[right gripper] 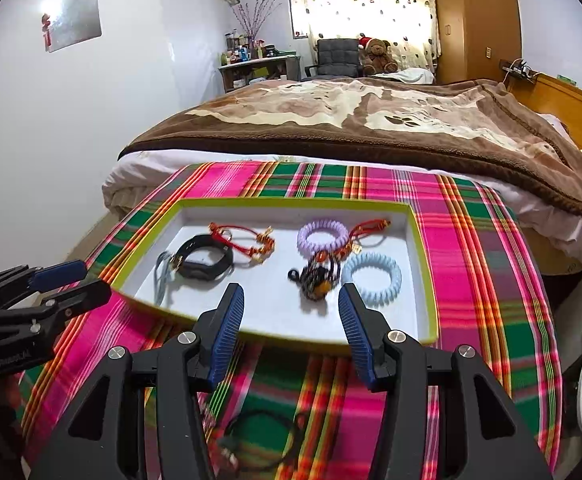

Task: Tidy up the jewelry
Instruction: 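Grasp the rhinestone hair clip with the left tool while the right tool grasps the black elastic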

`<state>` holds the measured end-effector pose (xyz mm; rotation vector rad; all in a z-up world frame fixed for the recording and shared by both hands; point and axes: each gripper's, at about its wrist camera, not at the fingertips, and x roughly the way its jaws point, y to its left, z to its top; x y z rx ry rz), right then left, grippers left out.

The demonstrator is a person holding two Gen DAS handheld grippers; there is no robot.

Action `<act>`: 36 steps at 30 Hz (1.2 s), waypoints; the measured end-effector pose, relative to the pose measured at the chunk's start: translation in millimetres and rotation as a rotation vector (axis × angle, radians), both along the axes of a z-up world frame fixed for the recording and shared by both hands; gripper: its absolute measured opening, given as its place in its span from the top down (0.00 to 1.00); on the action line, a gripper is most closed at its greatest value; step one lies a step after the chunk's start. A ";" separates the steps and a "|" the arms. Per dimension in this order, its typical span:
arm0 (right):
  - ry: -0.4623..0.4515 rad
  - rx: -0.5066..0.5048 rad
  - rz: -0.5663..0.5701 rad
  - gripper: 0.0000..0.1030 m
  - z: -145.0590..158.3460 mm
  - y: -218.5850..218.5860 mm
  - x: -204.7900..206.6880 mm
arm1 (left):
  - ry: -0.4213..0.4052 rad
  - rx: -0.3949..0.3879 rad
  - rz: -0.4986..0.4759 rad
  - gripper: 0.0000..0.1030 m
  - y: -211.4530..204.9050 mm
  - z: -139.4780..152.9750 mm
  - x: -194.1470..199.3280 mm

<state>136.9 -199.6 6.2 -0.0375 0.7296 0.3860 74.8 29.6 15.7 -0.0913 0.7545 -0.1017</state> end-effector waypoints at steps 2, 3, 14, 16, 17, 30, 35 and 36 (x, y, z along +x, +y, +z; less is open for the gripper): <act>0.006 -0.011 0.000 0.51 -1.5 -4.3 -10.9 | -0.005 -0.027 -0.005 0.44 3.9 -1.0 -6.7; 0.012 -0.015 -0.001 0.51 -2.7 -7.1 -15.9 | -0.007 -0.038 -0.005 0.43 5.0 -1.2 -9.6; 0.190 -0.010 -0.036 0.51 -49.1 -36.1 -41.3 | 0.017 -0.070 -0.049 0.43 6.9 -12.0 -24.5; 0.187 -0.028 -0.010 0.51 -50.2 -28.0 -39.2 | 0.025 -0.074 -0.045 0.43 6.9 -14.0 -24.8; 0.187 -0.052 0.001 0.51 -51.9 -22.8 -38.7 | 0.027 -0.081 -0.047 0.43 7.3 -14.4 -25.4; 0.142 -0.178 0.032 0.93 -57.0 -7.6 -45.3 | 0.053 -0.088 -0.080 0.43 0.1 -21.9 -22.2; 0.111 -0.134 0.011 0.94 -48.4 -16.9 -47.9 | 0.076 -0.066 -0.175 0.43 -18.3 -26.3 -17.1; 0.104 -0.107 -0.002 0.94 -44.7 -22.6 -48.1 | 0.078 -0.054 -0.203 0.43 -23.2 -27.3 -16.7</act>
